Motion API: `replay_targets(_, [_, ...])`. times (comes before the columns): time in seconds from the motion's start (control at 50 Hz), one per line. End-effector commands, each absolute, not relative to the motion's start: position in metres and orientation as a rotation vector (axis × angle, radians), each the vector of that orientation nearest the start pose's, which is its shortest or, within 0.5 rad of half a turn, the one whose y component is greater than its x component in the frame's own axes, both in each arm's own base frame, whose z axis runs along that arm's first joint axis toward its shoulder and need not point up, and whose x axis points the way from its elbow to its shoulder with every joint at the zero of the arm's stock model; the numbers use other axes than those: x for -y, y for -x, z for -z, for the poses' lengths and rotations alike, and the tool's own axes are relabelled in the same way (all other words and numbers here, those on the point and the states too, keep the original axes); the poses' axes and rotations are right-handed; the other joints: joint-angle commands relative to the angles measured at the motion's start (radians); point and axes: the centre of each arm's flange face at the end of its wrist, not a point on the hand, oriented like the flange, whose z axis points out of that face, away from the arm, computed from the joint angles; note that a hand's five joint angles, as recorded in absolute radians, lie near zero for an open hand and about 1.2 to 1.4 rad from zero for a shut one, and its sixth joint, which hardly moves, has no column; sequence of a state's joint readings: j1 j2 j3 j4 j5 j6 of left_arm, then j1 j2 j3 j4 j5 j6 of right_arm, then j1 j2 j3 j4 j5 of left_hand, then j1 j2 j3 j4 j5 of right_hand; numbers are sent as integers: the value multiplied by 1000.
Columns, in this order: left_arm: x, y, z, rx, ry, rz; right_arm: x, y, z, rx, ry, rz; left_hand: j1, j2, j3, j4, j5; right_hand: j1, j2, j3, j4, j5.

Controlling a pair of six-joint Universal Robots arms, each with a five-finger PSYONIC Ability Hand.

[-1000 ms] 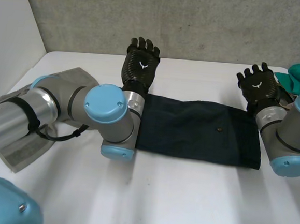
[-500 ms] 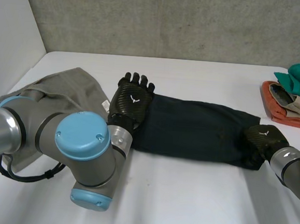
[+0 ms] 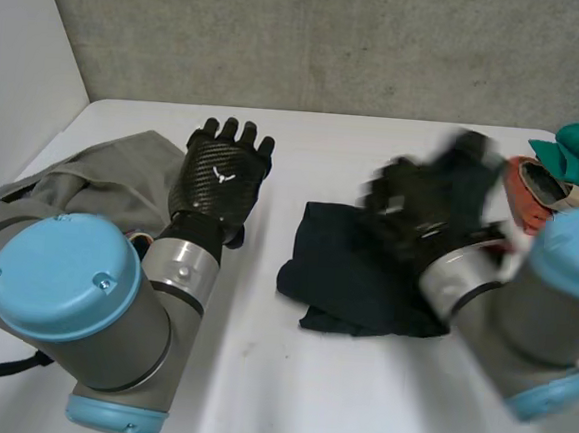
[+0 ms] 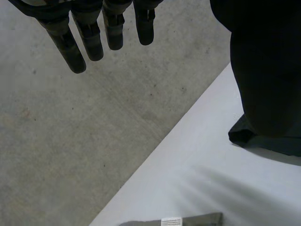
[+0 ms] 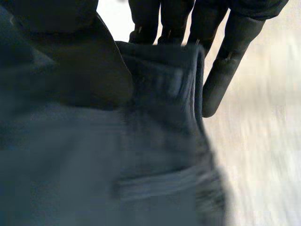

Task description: Fold the laundry.

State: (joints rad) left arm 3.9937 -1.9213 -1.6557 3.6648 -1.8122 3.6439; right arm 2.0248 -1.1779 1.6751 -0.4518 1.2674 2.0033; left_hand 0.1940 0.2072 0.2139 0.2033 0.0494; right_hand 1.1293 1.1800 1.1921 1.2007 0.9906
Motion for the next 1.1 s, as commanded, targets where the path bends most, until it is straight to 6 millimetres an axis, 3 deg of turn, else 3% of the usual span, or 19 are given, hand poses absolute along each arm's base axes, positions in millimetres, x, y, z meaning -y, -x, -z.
replay_targets(0.02, [217, 322, -214, -1895, -941, 2304, 191, -351, -136, -1087, 2074, 2036, -19, -33, -39, -29, -49, -223, -274, -286, -295, -259])
replay_targets(0.04, [218, 322, -216, -1892, -934, 2311, 193, -351, -138, -1113, 2057, 2042, -19, -33, -39, -29, -49, -795, -846, -858, -866, -831])
replay_targets(0.06, [219, 322, -216, -1891, -931, 2312, 194, -350, -139, -1129, 2048, 2047, -19, -33, -39, -29, -49, -955, -1005, -1018, -1026, -991])
replay_targets(0.16, [222, 330, -231, -1851, -906, 2382, 204, -344, -167, -1314, 1810, 2085, -19, -33, -39, -29, -49, -955, -1005, -1018, -1026, -991])
replay_targets(0.18, [223, 331, -235, -1843, -897, 2399, 214, -334, -193, -1393, 1614, 2111, -19, -33, -39, -29, -49, -955, -1005, -1018, -1026, -991])
replay_targets(0.24, [228, 341, -251, -1822, -853, 2484, 227, -318, -219, -1494, 1334, 2089, -19, -32, -39, -28, -49, -955, -1005, -1018, -1026, -991])
replay_targets(0.26, [230, 343, -256, -1819, -837, 2510, 236, -307, -229, -1560, 1142, 2028, -19, -32, -39, -28, -49, -955, -1005, -1018, -1026, -991])
replay_targets(0.32, [233, 358, -258, -1852, -836, 2575, 252, -291, -237, -1664, 844, 1875, -16, -29, -36, -25, -46, -955, -1005, -1018, -1026, -991])
replay_targets(0.4, [224, 384, -247, -1967, -968, 2600, 277, -265, -237, -1809, 703, 1792, 5, -8, -15, -4, -25, -955, -1005, -1018, -1026, -991])
replay_targets(0.46, [223, 397, -235, -2089, -1049, 2556, 292, -254, -223, -1946, 692, 1701, 5, -8, -15, -4, -25, -955, -1005, -1018, -1026, -991])
replay_targets(0.6, [236, 413, -189, -2378, -1096, 2287, 315, -260, -190, -2128, 804, 1502, 11, -3, -9, 1, -19, -955, -1005, -1018, -1026, -991])
replay_targets(0.74, [240, 410, -144, -2488, -1103, 1973, 332, -263, -155, -2218, 900, 1398, 17, 3, -3, 7, -13, -955, -1005, -1018, -1026, -991])
replay_targets(0.86, [236, 399, -117, -2520, -1132, 1745, 335, -262, -127, -2256, 1000, 1366, 25, 12, 5, 16, -5, -955, -1005, -1018, -1026, -991])
replay_targets(0.94, [233, 398, -121, -2516, -1156, 1721, 335, -260, -130, -2275, 1123, 1422, 31, 18, 11, 22, 1, -955, -1005, -1018, -1026, -991])
replay_targets(1.0, [228, 402, -147, -2496, -1155, 1809, 334, -257, -147, -2270, 1154, 1510, 28, 15, 8, 19, -2, -955, -1005, -1018, -1026, -991])
replay_targets(1.02, [225, 403, -167, -2478, -1150, 1873, 334, -256, -154, -2265, 1151, 1539, 28, 15, 8, 19, -2, -955, -1005, -1018, -1026, -991])
replay_targets(1.04, [224, 403, -178, -2468, -1144, 1906, 334, -255, -171, -2231, 1147, 1612, 25, 12, 6, 16, -5, -955, -1005, -1018, -1026, -991])
replay_targets(1.1, [219, 400, -214, -2437, -1124, 2025, 329, -253, -195, -2157, 1146, 1763, 11, -2, -9, 1, -19, -955, -1005, -1018, -1026, -991])
